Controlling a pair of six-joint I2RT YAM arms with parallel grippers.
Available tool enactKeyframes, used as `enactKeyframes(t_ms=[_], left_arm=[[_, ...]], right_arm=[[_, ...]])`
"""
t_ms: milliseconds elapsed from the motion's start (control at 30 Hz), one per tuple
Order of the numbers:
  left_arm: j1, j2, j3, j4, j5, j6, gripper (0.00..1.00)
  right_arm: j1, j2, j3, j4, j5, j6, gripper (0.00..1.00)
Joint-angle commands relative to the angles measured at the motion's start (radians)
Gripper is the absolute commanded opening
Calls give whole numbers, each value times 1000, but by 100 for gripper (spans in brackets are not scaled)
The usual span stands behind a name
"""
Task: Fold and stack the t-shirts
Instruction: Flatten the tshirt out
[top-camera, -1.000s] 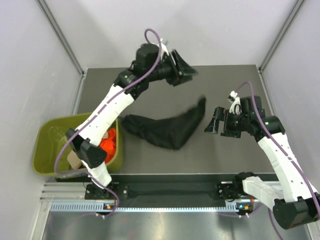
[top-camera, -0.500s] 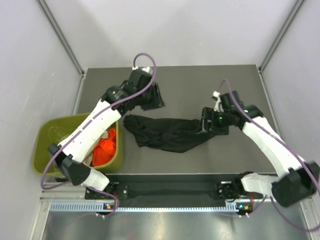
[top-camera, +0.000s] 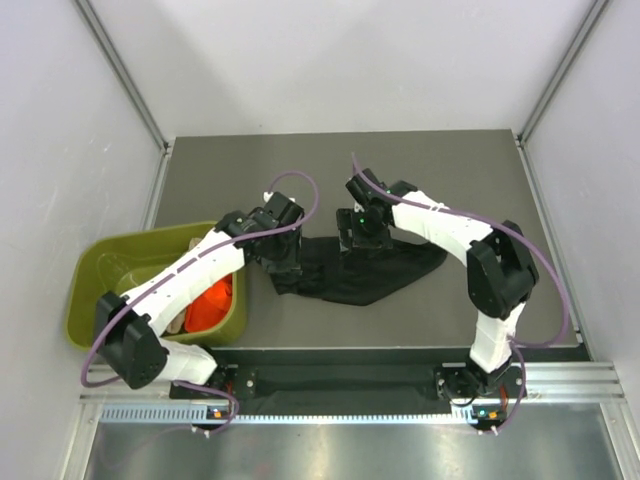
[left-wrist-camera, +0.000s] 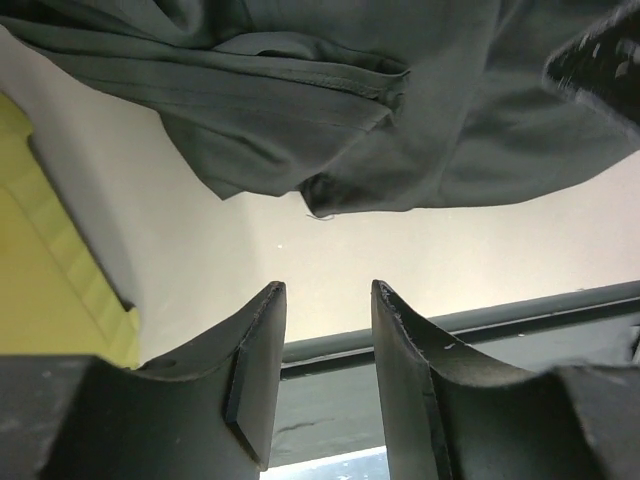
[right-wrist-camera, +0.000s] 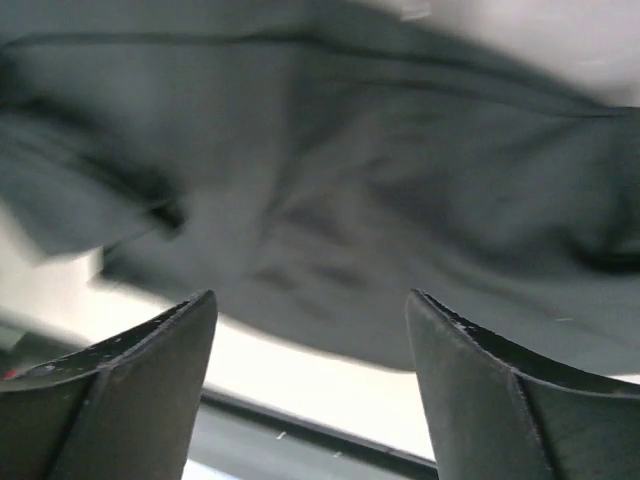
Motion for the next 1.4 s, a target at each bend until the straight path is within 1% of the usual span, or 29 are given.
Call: enactKeyframes(t_ms=[0,33,67,167,200,333,433,467,533,567,600,633,667,767,800,833,867,900,967,1033,1067,1100,1133,1167,1200,1233,1267,1333,1367], left_arm=[[-2,35,26,21,-34,54,45],[-2,49,50,15,-32,60,45],[-2,58,55,12,-31,63,44],[-2,90,56,26,-46,90,44],[-2,113,59,26,-50,101,43],[-2,165,87,29,-35,120,42],[-2,205,119,26,-14,130,41],[-2,224,127,23,-11,132,41],[-2,237,145,14,-15,135,40],[-2,250,150,11,-17,136,40],[-4,256,154,5,-21,138,39],[-2,260,159,1,-18,136,38],[-4,268,162,-3,-18,138,38],[-5,274,167,9,17,147,38],[-4,276,165,15,41,150,38],[-4,279,165,32,51,152,38],[-4,285,167,38,58,152,38],[-5,291,174,43,68,150,40],[-4,320,191,44,72,155,41],[-4,343,216,37,72,156,41],[-4,362,223,28,72,155,41],[-4,372,245,21,68,153,41],[-4,380,256,11,40,146,38],[-4,385,265,-11,23,126,37],[-4,380,273,-15,3,114,35],[-4,367,270,-15,-15,103,32],[-4,327,262,-11,-50,84,31],[-4,244,228,9,-82,69,29],[-2,213,214,15,-125,55,28]], right_arm=[[-32,42,53,-35,190,19,79],[-38,62,54,-56,207,19,79],[-43,66,54,-69,265,25,80],[-66,57,-1,-71,314,54,80],[-74,51,-37,-64,327,60,79],[-95,62,-85,-43,357,36,74],[-118,80,-101,-26,354,31,54],[-124,77,-104,-23,354,33,44],[-149,56,-123,-11,357,36,36],[-160,45,-134,-12,367,39,20],[-189,33,-154,-26,371,42,9],[-206,-4,-169,-37,377,45,1],[-224,-32,-188,-44,387,45,0],[-317,-154,-281,-60,390,24,1],[-372,-182,-323,-64,388,13,5],[-402,-228,-338,-73,387,1,10],[-425,-246,-354,-75,388,-22,22],[-457,-260,-370,-78,387,-36,32],[-456,-271,-361,-99,397,-77,49],[-402,-262,-305,-103,381,-100,55],[-325,-259,-247,-95,361,-117,66],[-280,-254,-214,-86,350,-128,71],[-235,-227,-179,-74,289,-143,73],[-195,-202,-100,-70,266,-159,76],[-130,-147,-60,-75,240,-157,76],[-103,-118,-26,-77,214,-150,74],[-83,-92,3,-75,146,-125,68],[-31,-28,54,-60,76,-78,61],[-16,-14,60,-51,57,-68,56]])
